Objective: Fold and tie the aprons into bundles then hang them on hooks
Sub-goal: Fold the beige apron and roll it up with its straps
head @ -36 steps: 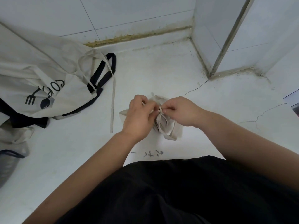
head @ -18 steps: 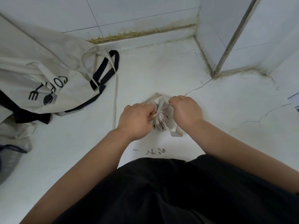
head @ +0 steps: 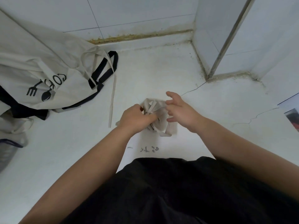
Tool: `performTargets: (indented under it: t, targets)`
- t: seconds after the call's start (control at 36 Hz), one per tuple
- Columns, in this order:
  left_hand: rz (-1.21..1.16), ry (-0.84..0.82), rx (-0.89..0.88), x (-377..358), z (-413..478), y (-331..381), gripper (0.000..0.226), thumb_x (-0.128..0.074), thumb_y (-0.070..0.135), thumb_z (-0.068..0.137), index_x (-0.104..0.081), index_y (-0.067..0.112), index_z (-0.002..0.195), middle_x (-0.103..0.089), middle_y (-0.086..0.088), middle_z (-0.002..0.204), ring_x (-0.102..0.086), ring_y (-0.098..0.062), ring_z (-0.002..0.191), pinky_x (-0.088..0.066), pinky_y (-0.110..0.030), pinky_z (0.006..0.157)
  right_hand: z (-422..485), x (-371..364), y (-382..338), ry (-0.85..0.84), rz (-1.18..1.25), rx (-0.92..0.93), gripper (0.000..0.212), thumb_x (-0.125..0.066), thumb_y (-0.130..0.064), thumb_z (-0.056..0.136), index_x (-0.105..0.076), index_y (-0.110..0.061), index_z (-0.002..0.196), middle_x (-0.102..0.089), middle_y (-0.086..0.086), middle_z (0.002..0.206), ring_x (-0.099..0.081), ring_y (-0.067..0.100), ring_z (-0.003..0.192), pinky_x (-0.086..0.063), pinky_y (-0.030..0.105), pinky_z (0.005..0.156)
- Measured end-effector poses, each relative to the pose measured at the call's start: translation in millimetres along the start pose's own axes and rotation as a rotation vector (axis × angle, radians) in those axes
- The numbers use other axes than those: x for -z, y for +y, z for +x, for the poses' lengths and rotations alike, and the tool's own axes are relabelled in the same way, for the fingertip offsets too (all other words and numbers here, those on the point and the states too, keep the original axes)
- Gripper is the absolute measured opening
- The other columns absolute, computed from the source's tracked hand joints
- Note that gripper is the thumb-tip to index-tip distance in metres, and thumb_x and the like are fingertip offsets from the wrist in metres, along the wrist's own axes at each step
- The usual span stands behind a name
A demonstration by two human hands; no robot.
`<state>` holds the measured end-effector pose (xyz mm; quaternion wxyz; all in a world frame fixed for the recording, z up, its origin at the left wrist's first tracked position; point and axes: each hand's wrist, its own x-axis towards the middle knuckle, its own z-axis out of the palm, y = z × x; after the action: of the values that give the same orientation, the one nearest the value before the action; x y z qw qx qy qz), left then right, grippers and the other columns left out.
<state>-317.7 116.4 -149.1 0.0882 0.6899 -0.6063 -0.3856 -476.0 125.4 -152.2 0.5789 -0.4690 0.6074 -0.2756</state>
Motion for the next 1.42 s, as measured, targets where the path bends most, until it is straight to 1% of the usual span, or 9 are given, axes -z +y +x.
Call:
performTargets:
  t: [0.19,0.36,0.53,0.69,0.86,1.0,1.11,1.22,1.42]
  targets:
    - [-1.001,0.003,0.221,-2.2,-10.4,1.1,0.021,-0.062,0.023,0.085,-0.061,0.005,0.094,-0.054,-0.011,0.085,-0.049,-0.024,0.078,-0.044,-0.031,0.066,-15.7,21.3,17.1,-0.207,-0.192,-0.022,0.08,-0.056,-0.007,0.082,-0.019,-0.034,0.147,-0.043,-0.01,0.137,-0.055,0.01,0.091,-0.041,0.018,0.065]
    - [-1.25,0.026,0.243,-8.8,-29.0,12.3,0.035,-0.063,0.026,0.083,-0.066,0.005,0.112,-0.054,-0.01,0.104,-0.05,-0.023,0.096,-0.046,-0.033,0.086,-23.7,23.4,16.8,-0.145,-0.364,0.049,0.048,-0.075,-0.034,0.074,-0.048,-0.039,0.113,-0.053,-0.015,0.117,-0.057,0.011,0.1,-0.047,0.025,0.077]
    - [-1.465,0.05,0.207,-13.4,-50.7,16.2,0.017,-0.056,0.015,0.094,-0.063,0.008,0.08,-0.058,0.0,0.063,-0.06,-0.01,0.052,-0.052,-0.021,0.053,-46.3,22.2,15.3,-0.221,-0.36,0.137,0.042,-0.075,-0.028,0.079,-0.061,-0.023,0.118,-0.051,-0.01,0.119,-0.052,0.005,0.091,-0.045,0.012,0.062]
    - [-1.522,0.129,0.223,-8.8,-73.3,15.7,0.015,-0.058,0.013,0.092,-0.06,0.007,0.079,-0.054,-0.003,0.067,-0.058,-0.013,0.058,-0.058,-0.024,0.063,-62.9,29.3,5.6,0.14,-0.52,0.24,0.02,-0.057,-0.026,0.09,-0.049,-0.021,0.073,-0.049,-0.007,0.07,-0.048,0.017,0.07,-0.034,0.025,0.057]
    - [-1.524,0.169,0.342,-6.7,-99.1,-16.1,0.008,-0.056,0.01,0.095,-0.06,0.004,0.097,-0.06,-0.008,0.082,-0.061,-0.016,0.07,-0.058,-0.027,0.058,-88.3,41.8,-6.5,0.546,-0.311,0.295,0.012,-0.057,-0.022,0.089,-0.063,-0.016,0.098,-0.056,-0.003,0.089,-0.053,0.016,0.086,-0.042,0.026,0.076]
    - [-0.599,0.203,0.506,-23.8,-133.2,-44.5,0.086,-0.074,0.03,0.08,-0.024,0.01,0.148,-0.033,-0.013,0.147,-0.046,-0.028,0.121,-0.04,-0.035,0.087,-130.6,13.7,-5.5,0.387,-0.206,0.322,0.005,-0.062,-0.022,0.088,-0.061,-0.018,0.09,-0.052,-0.006,0.071,-0.055,0.019,0.077,-0.05,0.033,0.076]
    - [-0.086,0.208,-0.071,-26.8,-163.3,-34.1,0.101,-0.074,0.043,0.077,-0.009,0.029,0.153,-0.005,0.0,0.161,-0.012,-0.023,0.147,-0.022,-0.038,0.116,-161.4,-8.8,-0.8,0.25,-0.218,0.383,0.005,-0.063,-0.02,0.088,-0.061,-0.021,0.084,-0.05,-0.001,0.063,-0.05,0.019,0.067,-0.05,0.038,0.072]
    - [-0.086,0.052,-0.318,-20.4,-183.6,-8.0,0.055,-0.064,0.05,0.077,-0.055,0.029,0.128,-0.065,0.009,0.116,-0.057,-0.016,0.112,-0.042,-0.041,0.1,-184.4,-14.6,-3.8,0.227,-0.261,0.424,0.015,-0.065,-0.019,0.086,-0.059,-0.029,0.076,-0.06,0.012,0.075,-0.051,0.018,0.069,-0.051,0.042,0.078]
    - [-0.781,0.257,-0.31,-2.5,-199.3,31.6,0.025,-0.052,0.019,0.094,-0.054,0.016,0.07,-0.044,0.005,0.059,-0.053,-0.008,0.053,-0.044,-0.026,0.068,-208.4,31.2,-0.6,0.508,-0.121,0.298,0.024,-0.058,-0.02,0.089,-0.053,-0.019,0.066,-0.051,-0.004,0.067,-0.048,0.014,0.062,-0.04,0.025,0.06]
